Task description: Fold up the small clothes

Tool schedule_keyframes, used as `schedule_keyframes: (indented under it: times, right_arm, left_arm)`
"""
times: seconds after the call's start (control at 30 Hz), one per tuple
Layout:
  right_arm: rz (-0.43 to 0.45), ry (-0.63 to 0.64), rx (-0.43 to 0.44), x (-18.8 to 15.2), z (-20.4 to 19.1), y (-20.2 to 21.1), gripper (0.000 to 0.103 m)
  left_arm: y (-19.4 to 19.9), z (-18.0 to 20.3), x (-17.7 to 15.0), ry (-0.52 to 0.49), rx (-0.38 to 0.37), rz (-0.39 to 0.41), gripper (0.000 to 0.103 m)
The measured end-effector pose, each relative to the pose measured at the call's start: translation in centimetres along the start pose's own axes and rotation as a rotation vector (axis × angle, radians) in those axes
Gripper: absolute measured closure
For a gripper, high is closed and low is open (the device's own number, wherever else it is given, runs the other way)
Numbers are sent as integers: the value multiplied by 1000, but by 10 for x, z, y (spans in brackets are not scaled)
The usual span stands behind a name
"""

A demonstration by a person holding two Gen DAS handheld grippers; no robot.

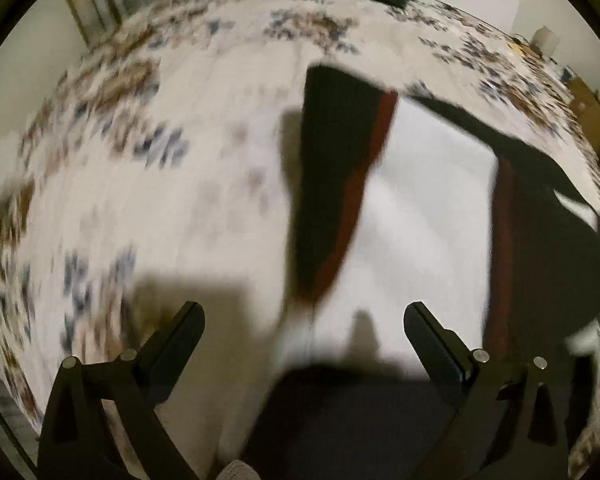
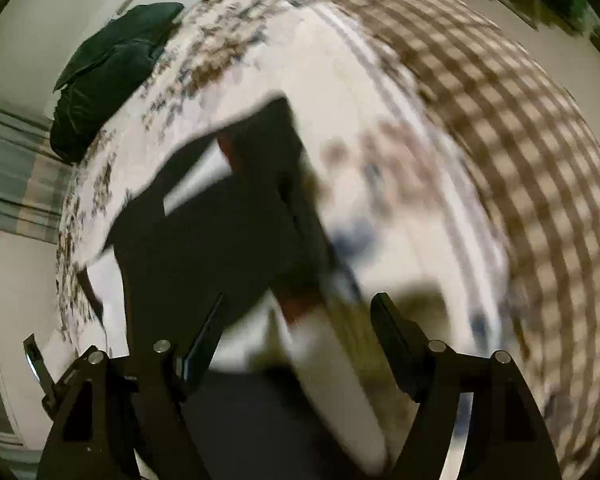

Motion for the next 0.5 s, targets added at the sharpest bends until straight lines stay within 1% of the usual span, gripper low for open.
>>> schedule_keyframes:
  times: [0.03, 0.07, 0.1, 0.13, 0.17, 0.27, 0.33, 0.37, 0.43, 0.5]
  right_arm:
    - [-21, -10, -8, -23, 8, 4, 23]
    - [-51, -25, -34, -52, 15, 9, 23]
    - [-68, -31, -51, -72, 22, 14, 23]
    - [-100, -42, -70, -102, 30, 18, 23]
    - [-124, -56, -78, -123, 38, 20, 23]
    - [-198, -115, -87, -187, 62, 24, 23]
    - [-231, -129, -103, -221, 75, 22, 23]
    - [-251, -137, -110, -238, 83, 19, 23]
    - [-275, -159, -106, -264, 98, 15, 23]
    - [-290, -175, -92, -278, 109, 9, 23]
  left_arm:
    - [4, -6, -14, -1, -2, -25, 0]
    - [11, -15, -37, -3, -7, -61, 0]
    - [13, -20, -53, -7, -11, -85, 0]
    - [17, -27, -74, -16, -5, -120, 0]
    - [19, -31, -86, -19, -2, -137, 0]
    - [25, -51, -137, -19, 9, -196, 0]
    - [24, -66, -171, 2, 16, -230, 0]
    - [24, -72, -183, 15, 23, -237, 0]
    - [20, -84, -203, 36, 37, -235, 0]
    - [14, -92, -215, 54, 42, -226, 0]
Point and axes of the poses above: each gripper's, at about its wrist camera, not at the fingertips, and y roughly against the way its jaws point, z to its right, x to its top, the point moved 1 cm from there along -y, roughly the way its jaws point, and after that the axes turned 2 degrees about -x, right-handed, at the moved point
